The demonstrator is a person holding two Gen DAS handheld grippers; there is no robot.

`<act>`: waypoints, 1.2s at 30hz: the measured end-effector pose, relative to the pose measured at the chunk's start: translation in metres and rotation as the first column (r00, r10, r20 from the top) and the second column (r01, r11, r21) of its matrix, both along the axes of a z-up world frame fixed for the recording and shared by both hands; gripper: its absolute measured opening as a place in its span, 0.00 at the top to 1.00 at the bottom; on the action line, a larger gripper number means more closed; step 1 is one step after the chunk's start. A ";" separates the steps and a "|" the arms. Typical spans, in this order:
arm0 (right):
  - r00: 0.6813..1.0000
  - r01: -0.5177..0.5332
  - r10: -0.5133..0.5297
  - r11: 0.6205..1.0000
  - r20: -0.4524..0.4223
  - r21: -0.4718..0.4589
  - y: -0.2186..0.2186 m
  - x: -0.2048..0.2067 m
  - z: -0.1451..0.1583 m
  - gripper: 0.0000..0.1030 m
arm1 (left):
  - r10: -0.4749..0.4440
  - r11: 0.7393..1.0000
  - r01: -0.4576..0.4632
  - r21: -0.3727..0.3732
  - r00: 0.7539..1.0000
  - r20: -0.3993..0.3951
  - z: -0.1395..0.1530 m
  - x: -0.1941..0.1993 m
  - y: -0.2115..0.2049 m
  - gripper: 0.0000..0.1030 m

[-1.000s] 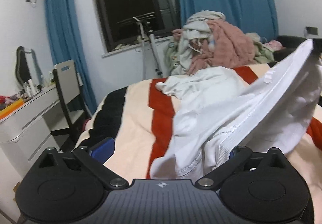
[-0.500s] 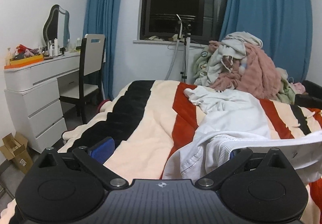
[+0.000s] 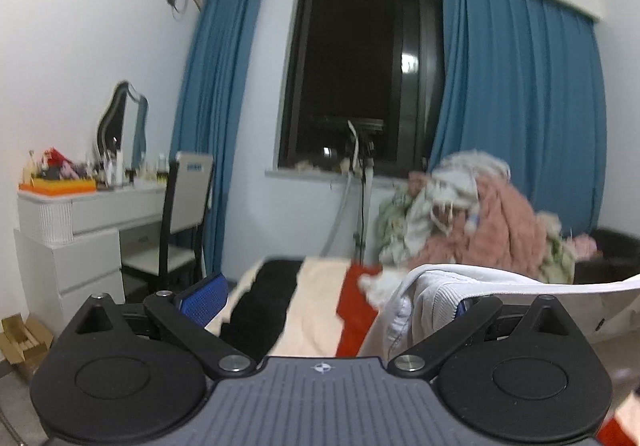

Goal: Fold clothes

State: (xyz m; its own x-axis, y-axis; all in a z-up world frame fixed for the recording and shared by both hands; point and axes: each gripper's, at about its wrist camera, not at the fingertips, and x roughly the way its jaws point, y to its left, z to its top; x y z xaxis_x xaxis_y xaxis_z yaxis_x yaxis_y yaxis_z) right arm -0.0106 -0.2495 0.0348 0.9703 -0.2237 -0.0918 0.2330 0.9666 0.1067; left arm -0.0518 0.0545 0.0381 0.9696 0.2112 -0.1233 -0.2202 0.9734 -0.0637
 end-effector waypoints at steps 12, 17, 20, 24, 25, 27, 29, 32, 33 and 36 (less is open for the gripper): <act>0.961 -0.114 0.100 0.993 0.258 0.042 -0.024 -0.028 0.205 0.25 | -0.008 0.999 0.017 -0.029 0.954 0.301 0.230 -0.033 -0.010 0.00; 0.916 -0.170 0.164 0.985 0.367 -0.015 -0.036 -0.046 0.317 0.25 | -0.055 0.997 0.069 -0.020 0.914 0.401 0.343 -0.056 -0.014 0.00; 0.891 -0.170 0.181 0.983 0.416 -0.064 -0.042 -0.053 0.373 0.25 | -0.077 0.997 0.063 0.048 0.896 0.437 0.398 -0.064 -0.026 0.00; 0.891 -0.165 0.185 0.983 0.415 -0.084 -0.053 -0.036 0.421 0.25 | -0.128 0.990 0.091 0.106 0.894 0.430 0.446 -0.053 -0.043 0.00; 0.894 -0.161 0.181 0.983 0.410 -0.084 -0.056 -0.029 0.429 0.25 | -0.138 0.988 0.096 0.119 0.895 0.424 0.451 -0.044 -0.049 0.00; 0.905 -0.154 0.175 0.985 0.387 -0.083 -0.062 -0.008 0.433 0.25 | -0.148 0.986 0.107 0.125 0.908 0.391 0.444 -0.021 -0.058 0.00; 0.924 -0.150 0.171 0.985 0.342 -0.085 -0.064 0.015 0.424 0.25 | -0.158 0.985 0.124 0.119 0.926 0.344 0.431 0.009 -0.066 0.00; 0.952 -0.137 0.159 0.985 0.262 -0.100 -0.063 0.056 0.385 0.25 | -0.173 0.984 0.155 0.089 0.955 0.240 0.378 0.068 -0.073 0.00; 0.960 -0.135 0.156 0.986 0.231 -0.102 -0.062 0.070 0.368 0.25 | -0.180 0.983 0.167 0.078 0.962 0.204 0.356 0.089 -0.075 0.00; 0.982 -0.144 0.153 0.986 0.113 -0.086 -0.063 0.131 0.302 0.25 | -0.189 0.982 0.187 0.030 0.977 0.094 0.284 0.171 -0.073 0.00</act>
State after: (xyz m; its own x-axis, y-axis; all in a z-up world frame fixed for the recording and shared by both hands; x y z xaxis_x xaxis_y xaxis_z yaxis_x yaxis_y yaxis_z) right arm 0.1200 -0.3130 0.3367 0.9962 -0.0780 0.0376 0.0761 0.9959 0.0488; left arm 0.1188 -0.0184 0.3222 0.9994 0.0251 -0.0250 -0.0265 0.9981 -0.0548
